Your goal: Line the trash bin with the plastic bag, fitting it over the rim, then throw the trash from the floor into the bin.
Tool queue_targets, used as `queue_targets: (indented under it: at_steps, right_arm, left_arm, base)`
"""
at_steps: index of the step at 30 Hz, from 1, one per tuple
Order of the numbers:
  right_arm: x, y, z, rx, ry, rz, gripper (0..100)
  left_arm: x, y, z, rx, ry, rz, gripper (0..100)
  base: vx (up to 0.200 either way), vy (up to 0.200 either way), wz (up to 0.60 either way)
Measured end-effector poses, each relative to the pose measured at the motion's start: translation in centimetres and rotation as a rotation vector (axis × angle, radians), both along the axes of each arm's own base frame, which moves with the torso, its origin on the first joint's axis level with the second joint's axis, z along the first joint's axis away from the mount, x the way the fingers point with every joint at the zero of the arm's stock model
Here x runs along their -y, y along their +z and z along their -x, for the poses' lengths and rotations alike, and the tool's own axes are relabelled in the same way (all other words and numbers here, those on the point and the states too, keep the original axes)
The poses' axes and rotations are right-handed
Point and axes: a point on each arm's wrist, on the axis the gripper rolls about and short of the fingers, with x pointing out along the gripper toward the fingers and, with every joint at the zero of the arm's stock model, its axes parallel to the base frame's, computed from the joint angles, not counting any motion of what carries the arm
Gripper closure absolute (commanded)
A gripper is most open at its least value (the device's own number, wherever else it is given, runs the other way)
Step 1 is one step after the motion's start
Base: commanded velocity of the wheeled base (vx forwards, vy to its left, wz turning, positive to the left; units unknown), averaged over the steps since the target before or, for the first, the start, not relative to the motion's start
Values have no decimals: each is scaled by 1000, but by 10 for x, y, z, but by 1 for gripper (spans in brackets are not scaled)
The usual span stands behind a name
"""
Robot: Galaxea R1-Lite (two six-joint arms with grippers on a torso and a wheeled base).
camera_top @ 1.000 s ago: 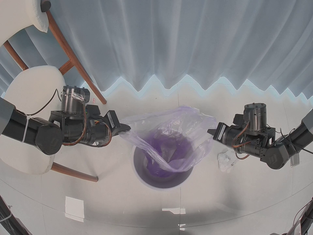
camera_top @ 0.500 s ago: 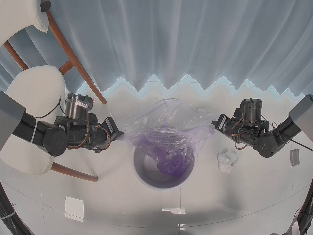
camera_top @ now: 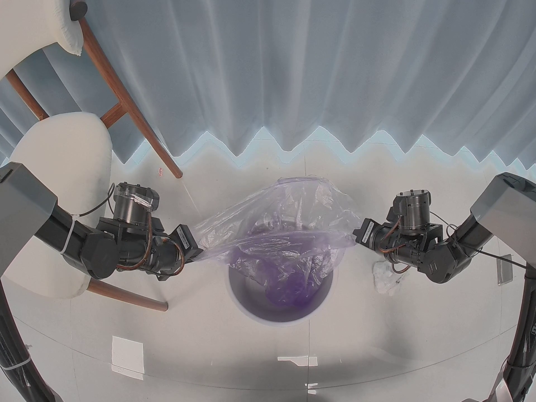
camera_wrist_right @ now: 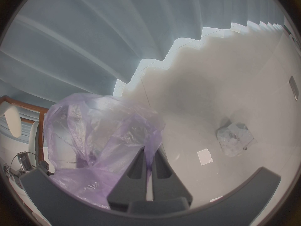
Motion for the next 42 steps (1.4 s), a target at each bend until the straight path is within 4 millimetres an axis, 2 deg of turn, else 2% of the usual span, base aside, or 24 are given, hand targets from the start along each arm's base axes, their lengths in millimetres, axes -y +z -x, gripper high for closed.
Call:
queue_targets:
  at_steps: [5,8,22,27,35,42]
  right_arm:
    - [-1,-8,2,3,1,5,100]
    - [2,-14,10,-9,5,19,100]
    - [10,-41,78,-16,90,57,100]
    - [10,-49,95,-19,134,93,100]
    - [11,-67,104,-15,187,166,100]
    - [11,-82,101,8,195,195,100]
  left_arm:
    - [0,-12,5,-28,-19,-27,100]
    - [-2,-20,14,-27,-68,-79,100]
    - [-11,-41,48,78,-305,-298,100]
    - [-16,-50,60,106,-389,-376,100]
    - [-21,-68,76,80,-490,-445,100]
    - [-24,-84,72,79,-499,-492,100]
  base:
    - [0,0,0]
    - [0,0,0]
    - [0,0,0]
    - [0,0,0]
    - [0,0,0]
    - [0,0,0]
